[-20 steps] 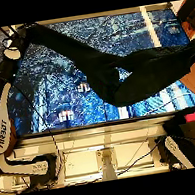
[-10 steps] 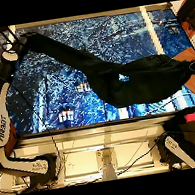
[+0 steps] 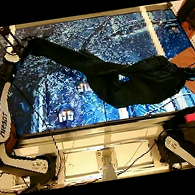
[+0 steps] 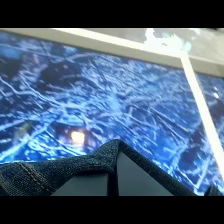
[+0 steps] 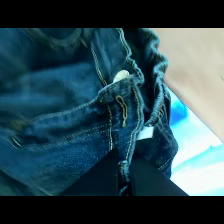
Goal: Fold the clothes and pants, and hang the long-sleeved shirts on hangers.
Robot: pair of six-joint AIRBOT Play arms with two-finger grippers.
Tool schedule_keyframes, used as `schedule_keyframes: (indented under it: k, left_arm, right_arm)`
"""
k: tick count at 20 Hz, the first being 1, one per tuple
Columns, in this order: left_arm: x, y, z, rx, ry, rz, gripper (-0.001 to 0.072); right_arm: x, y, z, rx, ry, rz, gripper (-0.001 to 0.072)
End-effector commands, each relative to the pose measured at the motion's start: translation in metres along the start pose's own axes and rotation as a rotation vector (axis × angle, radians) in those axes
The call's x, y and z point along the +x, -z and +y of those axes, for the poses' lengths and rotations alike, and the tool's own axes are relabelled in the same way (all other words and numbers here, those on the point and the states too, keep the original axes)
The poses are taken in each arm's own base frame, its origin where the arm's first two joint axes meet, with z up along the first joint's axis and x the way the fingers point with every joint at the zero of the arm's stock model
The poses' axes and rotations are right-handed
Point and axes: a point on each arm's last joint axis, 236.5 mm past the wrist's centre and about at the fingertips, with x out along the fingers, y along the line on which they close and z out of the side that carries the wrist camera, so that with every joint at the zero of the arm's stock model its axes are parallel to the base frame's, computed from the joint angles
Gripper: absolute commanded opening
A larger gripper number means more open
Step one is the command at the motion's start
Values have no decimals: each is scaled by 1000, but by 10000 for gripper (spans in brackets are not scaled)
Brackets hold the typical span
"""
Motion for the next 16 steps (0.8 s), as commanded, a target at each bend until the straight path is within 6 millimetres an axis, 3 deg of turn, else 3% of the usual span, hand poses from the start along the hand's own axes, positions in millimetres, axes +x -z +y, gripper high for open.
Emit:
schedule_keyframes:
  k: [1,2,4,7,10,11,13,16]
  left_arm:
    - [1,-5,9,-1,-30,-27,35]
    - [1,-5,10,-1,-32,-27,114]
    - [1,-6,12,-3,-33,-27,720]
    - [-8,-3,-6,0,37,25,699]
    - [-37,26,-56,-78,233,235,698]
    - [-51,47,-74,-138,303,348,691]
    - [-84,102,-114,-186,451,614,545]
    - [-121,185,-150,-233,544,866,542]
  right_arm:
    - [-1,-25,13,67,-61,-104,35]
    - [-1,-26,15,72,-67,-106,35]
    - [-1,-23,16,76,-74,-97,35]
    - [-1,-20,17,75,-76,-82,35]
    - [-1,-15,18,74,-80,-62,35]
    - [-1,-14,19,73,-81,-58,35]
    - [-1,-14,19,73,-81,-55,35]
    - [0,-13,18,72,-80,-54,35]
